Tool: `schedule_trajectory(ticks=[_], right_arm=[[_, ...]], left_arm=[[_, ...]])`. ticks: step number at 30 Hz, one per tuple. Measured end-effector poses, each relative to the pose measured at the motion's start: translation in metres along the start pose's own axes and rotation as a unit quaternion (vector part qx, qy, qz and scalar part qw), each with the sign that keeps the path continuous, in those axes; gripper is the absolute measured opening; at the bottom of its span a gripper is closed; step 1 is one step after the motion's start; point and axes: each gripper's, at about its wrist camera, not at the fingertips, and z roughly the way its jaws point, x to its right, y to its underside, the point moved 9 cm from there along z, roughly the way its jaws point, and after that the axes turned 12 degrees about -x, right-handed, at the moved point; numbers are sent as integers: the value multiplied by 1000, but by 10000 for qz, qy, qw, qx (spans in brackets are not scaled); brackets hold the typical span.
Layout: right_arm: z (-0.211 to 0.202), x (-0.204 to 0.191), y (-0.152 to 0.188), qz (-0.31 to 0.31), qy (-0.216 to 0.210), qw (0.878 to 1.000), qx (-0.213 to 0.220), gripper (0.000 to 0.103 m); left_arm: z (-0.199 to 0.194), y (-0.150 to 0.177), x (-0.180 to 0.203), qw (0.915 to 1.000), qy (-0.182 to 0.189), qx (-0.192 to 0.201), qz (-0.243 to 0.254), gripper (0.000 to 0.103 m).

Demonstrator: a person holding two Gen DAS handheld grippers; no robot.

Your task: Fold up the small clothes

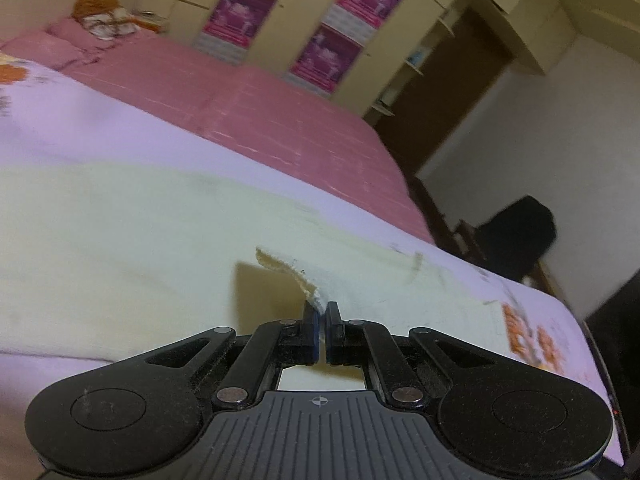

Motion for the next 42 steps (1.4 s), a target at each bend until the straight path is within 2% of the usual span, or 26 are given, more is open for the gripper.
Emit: schedule_trajectory(ticks=[5, 10, 15, 19, 23, 25, 27, 32, 42], right_arm=[[10, -7, -5, -58, -75, 9999, -66, 27], [19, -3, -8, 266, -335, 9990, -145, 30], [26, 3, -12, 607, -684, 9957, -166, 36], [33, 10, -15, 1116, -1133, 9870, -231, 35], [43, 27, -18, 1782, -1405, 9735, -267, 28], [46, 33, -18, 1949, -1466, 9694, -278, 18], [49, 35, -18, 1923, -1371, 9712, -303, 4], [47, 35, -20, 1729, -1286, 9761, -294, 4], [45, 37, -19, 1625, -1299, 9776, -327, 4]], left_arm=[[-6, -1, -25, 9998, -164, 46, -106, 3], [-2, -3, -39, 9993, -265, 108, -241, 3], [4, 1, -45, 9992, -377, 8, -166, 3], [5, 4, -50, 9989, -425, -43, -190, 3], [3, 8, -55, 9988, -461, -55, -186, 3], [3, 8, -56, 9987, -463, -48, -228, 3], [3, 8, -56, 9986, -452, -36, -262, 3], [-4, 11, -51, 9988, -422, 72, -243, 3], [-2, 23, -54, 9983, -447, 44, -369, 3]])
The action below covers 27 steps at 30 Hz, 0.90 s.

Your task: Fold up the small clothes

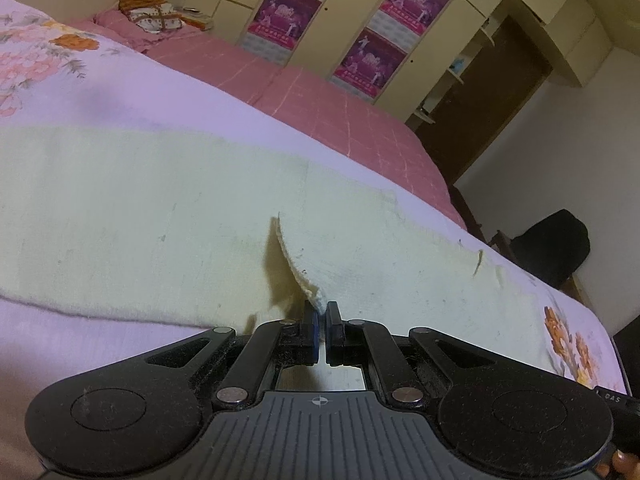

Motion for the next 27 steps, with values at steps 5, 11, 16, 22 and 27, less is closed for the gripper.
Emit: schedule_trajectory(ticks=[5, 11, 16, 22, 27], right_arm=[[-5, -5, -2, -19, -75, 10000, 60, 4], [3, 2, -5, 11, 31, 10000, -69, 4], [3, 7, -4, -5, 34, 9999, -119, 3], [-21, 5, -6, -180, 58, 9998, -36, 24], [-28, -11, -13, -670, 156, 9973, 240, 22]], left_arm=[[-12, -3, 5, 9997, 153, 156, -63, 3], [4, 3, -5, 9998, 13, -25, -218, 3], [2, 4, -10, 9995, -8, 41, -325, 4], [-43, -10, -50, 9918, -450, 747, -938, 9], [-26, -10, 4, 9979, -102, 627, -146, 45]])
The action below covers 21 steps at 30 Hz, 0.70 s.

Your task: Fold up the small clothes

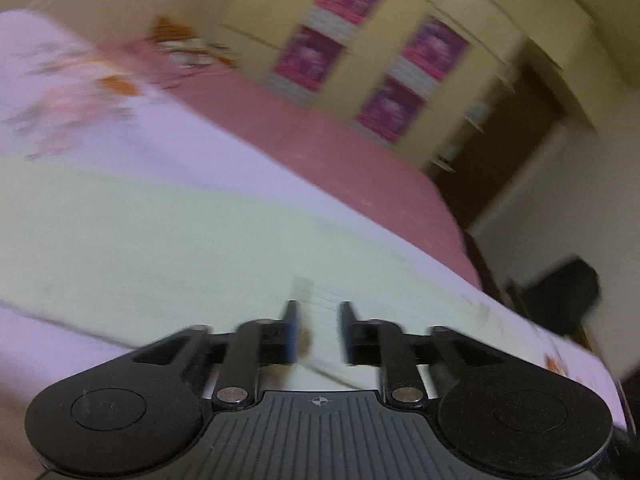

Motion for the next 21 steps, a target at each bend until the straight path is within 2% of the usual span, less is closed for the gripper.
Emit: schedule_trajectory(ticks=[2, 3, 4, 6, 8, 11, 13, 16, 19, 21], right_arm=[[13, -7, 2, -85, -6, 9999, -144, 21], [22, -8, 5, -183, 78, 9994, -279, 21], [32, -7, 11, -282, 251, 9980, -507, 19], [33, -9, 14, -469, 407, 9966, -547, 19], [24, -13, 13, -459, 354, 9969, -529, 25], [8, -13, 11, -494, 333, 9976, -344, 28], [2, -10, 12, -404, 295, 9982, -335, 28], [1, -11, 19, -310, 209, 9985, -391, 28], [9, -19, 25, -314, 139, 9982, -486, 28], [14, -29, 33, -376, 77, 9976, -575, 28]], left_arm=[[16, 8, 14, 9995, 25, -224, 203, 61], [28, 15, 15, 9988, -124, -364, 301, 61], [31, 18, 14, 9987, -151, -330, 358, 61], [23, 16, 12, 9993, -71, -251, 272, 61], [-2, 12, -4, 9997, -205, 89, 78, 61], [-50, 12, -59, 9957, -550, 563, -485, 61], [-84, 18, -111, 9872, -827, 795, -1110, 61], [-128, 33, -177, 9680, -1121, 1161, -1921, 60], [-153, 40, -232, 9432, -1093, 1511, -2749, 60], [-156, 39, -251, 9318, -998, 1681, -3059, 53]])
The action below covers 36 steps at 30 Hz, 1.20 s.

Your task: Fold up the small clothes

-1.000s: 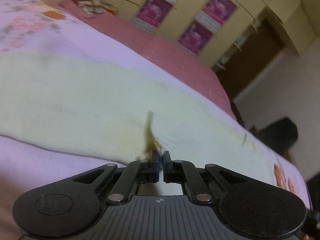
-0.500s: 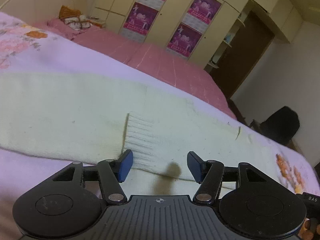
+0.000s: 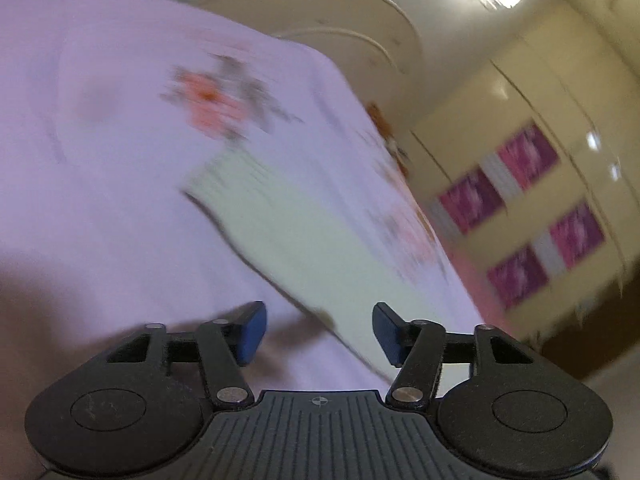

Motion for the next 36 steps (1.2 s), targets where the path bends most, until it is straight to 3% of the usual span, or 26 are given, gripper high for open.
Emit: schedule_trajectory(ticks=[4, 7, 9, 11, 13, 17, 21, 27, 31, 36], right_arm=[[11, -19, 6, -97, 5, 9999, -111, 28], [15, -25, 4, -89, 70, 9999, -102, 28], [16, -29, 1, -83, 121, 9999, -89, 28], [16, -30, 0, -88, 165, 9998, -79, 27], [17, -30, 1, -80, 189, 9998, -82, 27], [18, -28, 3, -10, 235, 9997, -80, 27], [18, -27, 5, 69, 217, 9997, -67, 27], [10, -23, 5, 111, 176, 9998, 7, 27], [1, -13, 2, 211, 142, 9997, 65, 27], [-8, 4, -1, 389, 84, 9991, 119, 27]], left_arm=[[11, -9, -18, 9984, 263, 75, -496, 44], [16, -16, -33, 9971, 320, 125, -677, 30], [26, -24, -41, 9960, 308, 102, -828, 10], [35, -33, -41, 9961, 295, -20, -828, 2], [37, -38, -25, 9983, 289, -46, -510, 2], [35, -34, 48, 9960, 558, 22, 697, 2], [47, 7, 148, 9747, 980, -232, 1994, 2], [77, 127, 272, 9223, 1474, -1009, 3427, 2], [96, 205, 310, 8901, 1494, -1497, 4037, 2], [108, 267, 333, 8643, 1402, -1843, 4464, 2]])
